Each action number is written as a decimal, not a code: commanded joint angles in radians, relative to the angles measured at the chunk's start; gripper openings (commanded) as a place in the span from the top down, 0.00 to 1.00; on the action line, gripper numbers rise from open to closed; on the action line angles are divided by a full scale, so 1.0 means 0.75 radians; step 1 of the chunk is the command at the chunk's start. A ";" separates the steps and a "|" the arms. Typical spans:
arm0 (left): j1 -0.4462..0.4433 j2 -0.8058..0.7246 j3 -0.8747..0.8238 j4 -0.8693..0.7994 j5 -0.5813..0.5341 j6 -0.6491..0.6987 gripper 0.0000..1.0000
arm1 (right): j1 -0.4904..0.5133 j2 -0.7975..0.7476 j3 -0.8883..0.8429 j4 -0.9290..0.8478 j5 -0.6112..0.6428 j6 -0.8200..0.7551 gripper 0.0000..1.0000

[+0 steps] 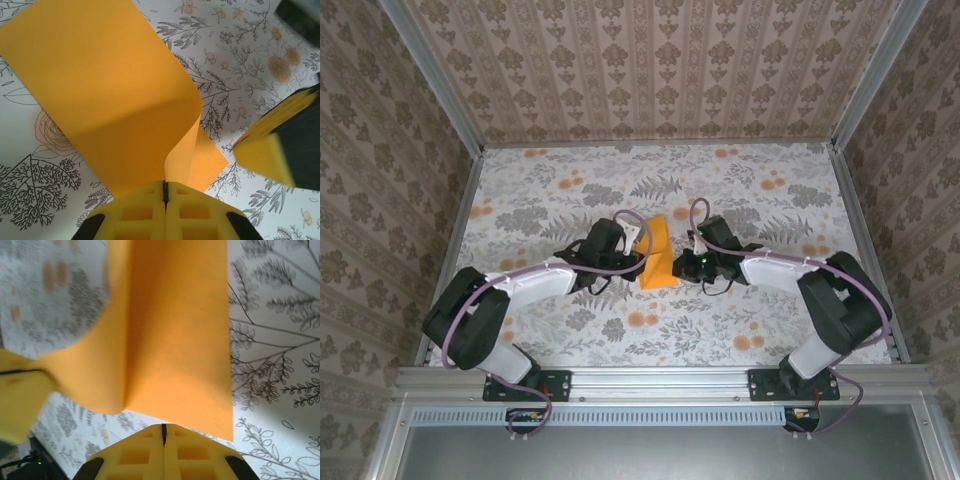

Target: Fold a paper plane with a square sheet of paper (fold left side to right side)

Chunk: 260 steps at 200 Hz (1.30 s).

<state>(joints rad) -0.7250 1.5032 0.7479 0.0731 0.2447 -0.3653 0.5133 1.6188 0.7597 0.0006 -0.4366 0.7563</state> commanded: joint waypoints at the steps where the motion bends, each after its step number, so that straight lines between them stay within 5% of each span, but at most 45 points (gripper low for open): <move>1: 0.020 0.025 0.000 0.003 0.052 -0.034 1.00 | 0.024 0.079 0.056 -0.036 0.013 0.006 1.00; 260: 0.146 0.308 0.169 -0.017 0.158 0.032 1.00 | 0.027 0.174 0.120 -0.272 0.085 -0.100 1.00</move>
<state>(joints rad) -0.6266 1.7161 0.8467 0.0544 0.3447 -0.3660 0.5285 1.7237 0.8417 -0.1398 -0.3954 0.7017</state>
